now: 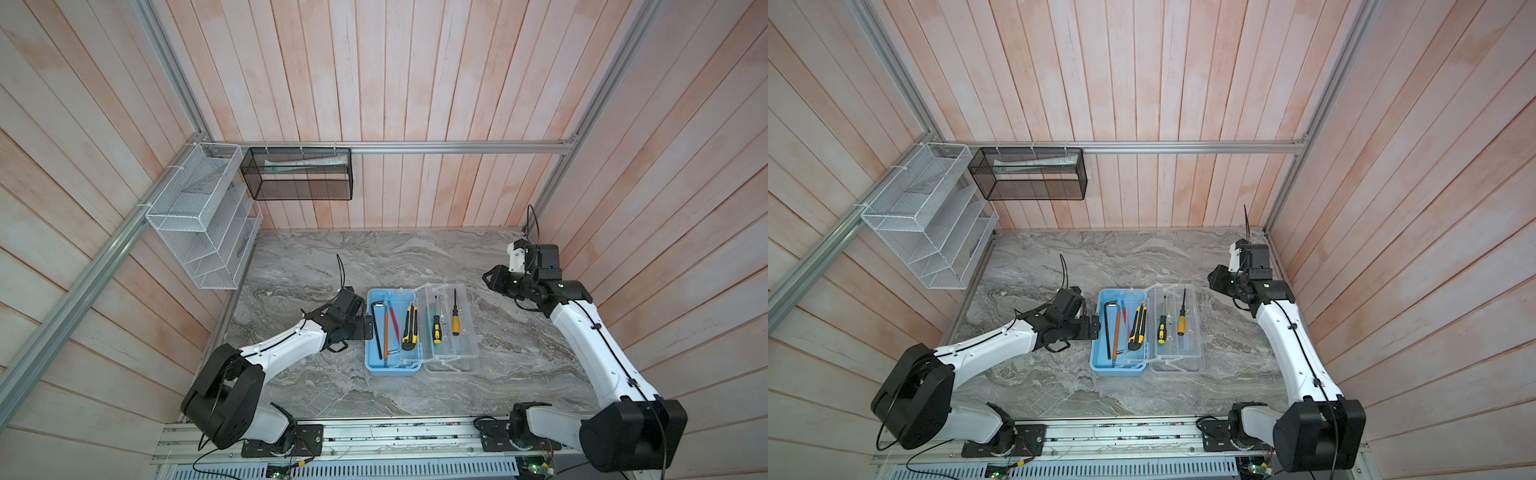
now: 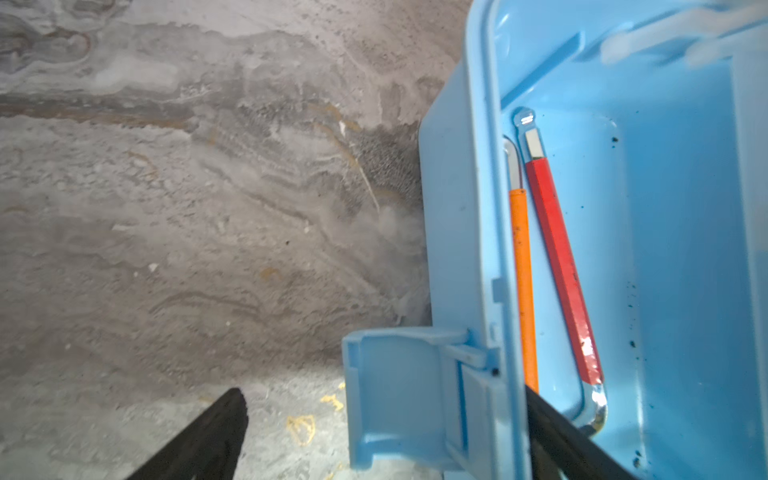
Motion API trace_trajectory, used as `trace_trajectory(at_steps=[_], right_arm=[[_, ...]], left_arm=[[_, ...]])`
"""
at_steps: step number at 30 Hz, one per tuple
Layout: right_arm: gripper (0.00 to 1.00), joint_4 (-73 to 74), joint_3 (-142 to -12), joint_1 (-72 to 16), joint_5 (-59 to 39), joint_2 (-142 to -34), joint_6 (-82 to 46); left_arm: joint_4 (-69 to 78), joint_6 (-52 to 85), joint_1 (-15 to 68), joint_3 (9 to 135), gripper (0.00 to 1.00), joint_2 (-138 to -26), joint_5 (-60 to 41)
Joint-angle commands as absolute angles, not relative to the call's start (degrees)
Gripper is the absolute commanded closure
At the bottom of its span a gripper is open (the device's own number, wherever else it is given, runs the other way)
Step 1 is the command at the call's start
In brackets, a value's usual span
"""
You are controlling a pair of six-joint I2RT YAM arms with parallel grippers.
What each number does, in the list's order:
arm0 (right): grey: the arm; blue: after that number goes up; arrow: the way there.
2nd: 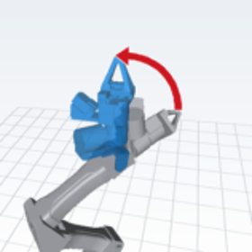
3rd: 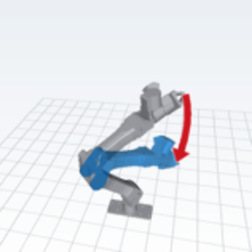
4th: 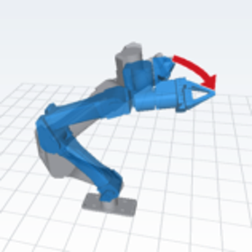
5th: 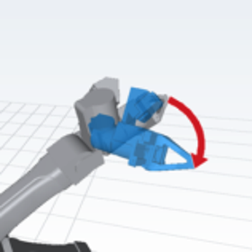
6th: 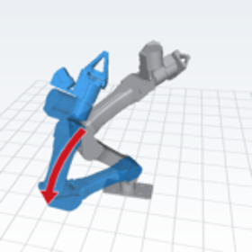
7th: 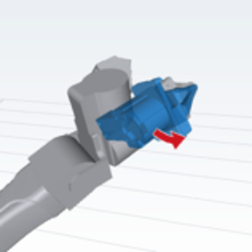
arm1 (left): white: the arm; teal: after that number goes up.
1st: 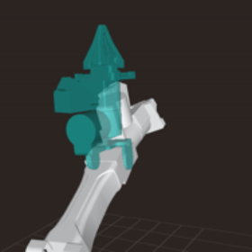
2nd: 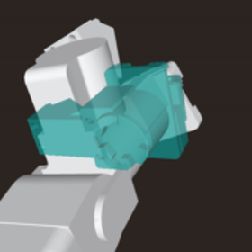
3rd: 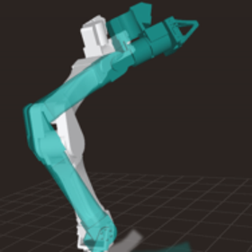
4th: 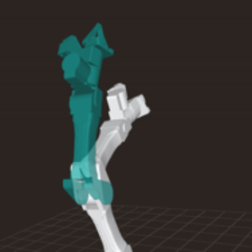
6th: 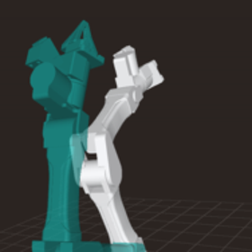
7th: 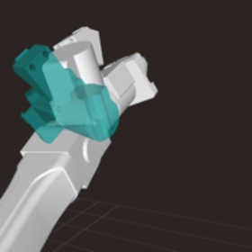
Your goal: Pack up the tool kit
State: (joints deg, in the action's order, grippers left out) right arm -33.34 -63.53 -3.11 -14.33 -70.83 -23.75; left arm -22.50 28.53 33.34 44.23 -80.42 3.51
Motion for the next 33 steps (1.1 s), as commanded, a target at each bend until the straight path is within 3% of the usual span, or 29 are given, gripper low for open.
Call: trace_trajectory(at_steps=[1,13,23,27,33], right_arm=[[0.64,-32.12,-61.14,-1.09,-17.85,-72.43,-23.64],[0.73,-23.57,-47.34,1.62,-22.39,-76.55,-24.81],[0.96,-18.84,-43.45,2.39,-26.74,-82.83,-23.39],[1.00,-17.40,-42.69,2.33,-29.17,-85.34,-22.21],[1.00,-15.26,-40.90,2.36,-31.74,-86.66,-21.39]], left_arm=[[-21.55,28.75,31.44,43.15,0.00,-76.50,4.53],[-22.36,26.20,23.82,42.04,0.04,-71.00,1.53],[-16.36,27.17,24.49,36.11,0.52,-69.65,-0.83],[-14.31,28.70,24.52,34.31,0.55,-71.73,-1.64],[-9.85,28.92,25.78,32.71,0.78,-73.65,-5.25]])
